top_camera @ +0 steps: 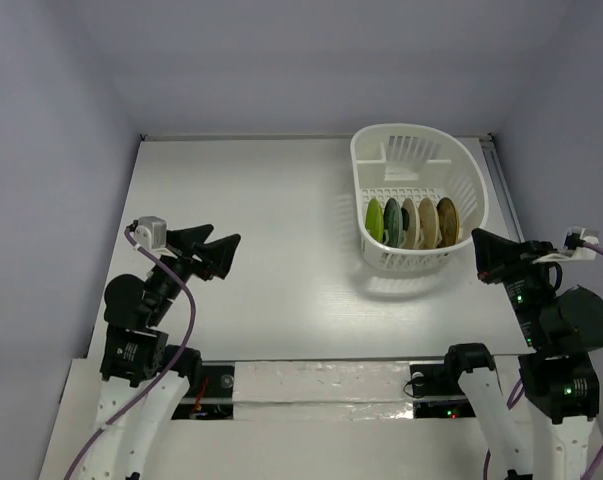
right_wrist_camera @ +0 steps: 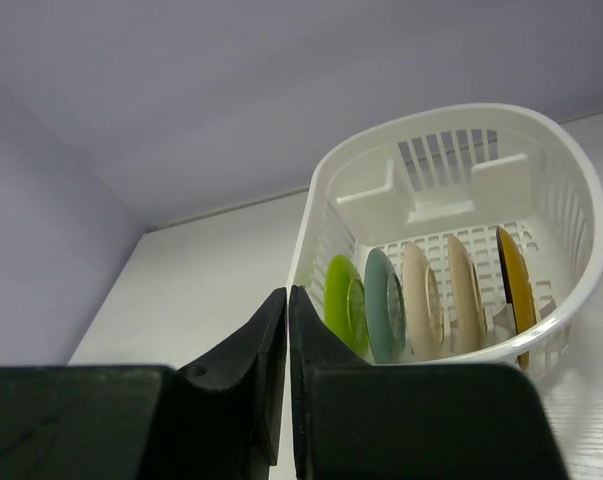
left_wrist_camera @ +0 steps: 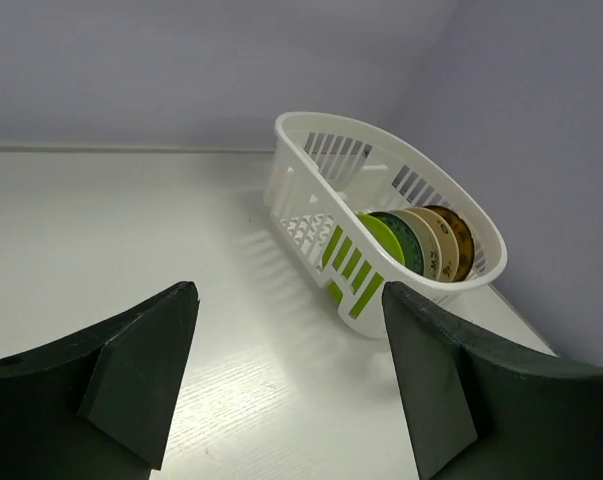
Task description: Unload the plates from the dish rack
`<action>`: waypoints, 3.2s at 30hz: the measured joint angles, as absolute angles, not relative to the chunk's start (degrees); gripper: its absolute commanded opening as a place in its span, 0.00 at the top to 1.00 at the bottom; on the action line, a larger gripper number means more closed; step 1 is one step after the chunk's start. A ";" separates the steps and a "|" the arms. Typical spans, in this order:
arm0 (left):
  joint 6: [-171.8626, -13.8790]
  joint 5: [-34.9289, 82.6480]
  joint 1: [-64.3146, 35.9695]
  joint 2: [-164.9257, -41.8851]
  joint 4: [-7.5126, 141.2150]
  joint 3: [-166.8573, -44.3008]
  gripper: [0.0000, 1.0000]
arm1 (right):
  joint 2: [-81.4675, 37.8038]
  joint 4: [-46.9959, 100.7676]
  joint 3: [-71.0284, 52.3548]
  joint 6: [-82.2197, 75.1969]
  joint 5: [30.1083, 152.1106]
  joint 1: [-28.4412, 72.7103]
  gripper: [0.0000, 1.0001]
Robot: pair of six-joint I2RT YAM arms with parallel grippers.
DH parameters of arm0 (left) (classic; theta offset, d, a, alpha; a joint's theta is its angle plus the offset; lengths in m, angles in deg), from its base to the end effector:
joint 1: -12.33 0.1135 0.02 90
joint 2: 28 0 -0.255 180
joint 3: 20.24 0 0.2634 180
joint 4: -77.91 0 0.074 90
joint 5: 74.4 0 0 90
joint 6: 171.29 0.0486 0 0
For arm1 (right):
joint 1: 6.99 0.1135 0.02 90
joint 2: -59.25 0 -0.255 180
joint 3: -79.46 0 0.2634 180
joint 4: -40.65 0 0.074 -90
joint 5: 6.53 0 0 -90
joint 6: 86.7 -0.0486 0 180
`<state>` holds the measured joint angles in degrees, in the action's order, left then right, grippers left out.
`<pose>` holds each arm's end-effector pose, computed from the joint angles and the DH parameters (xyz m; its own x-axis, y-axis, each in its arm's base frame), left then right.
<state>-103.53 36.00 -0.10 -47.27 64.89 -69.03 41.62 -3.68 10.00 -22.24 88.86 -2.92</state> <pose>0.1166 -0.0430 0.3614 0.0568 -0.3758 -0.9250 0.5938 0.7575 -0.2713 0.0606 0.0089 0.4138 0.0470 0.4337 -0.8999 -0.2037 0.8861 0.4164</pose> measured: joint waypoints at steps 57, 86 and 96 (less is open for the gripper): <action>-103.71 31.22 -0.75 -50.63 55.45 -69.03 0.51 | -28.54 -5.38 -3.48 -14.17 48.57 21.45 0.76; -103.71 31.24 -1.85 -49.39 55.43 -69.03 0.51 | -33.70 -17.49 -13.91 -11.40 30.41 30.09 1.00; -103.71 31.22 -1.85 -49.21 55.43 -69.03 0.51 | -24.26 -21.71 -23.35 -11.79 25.93 33.65 1.00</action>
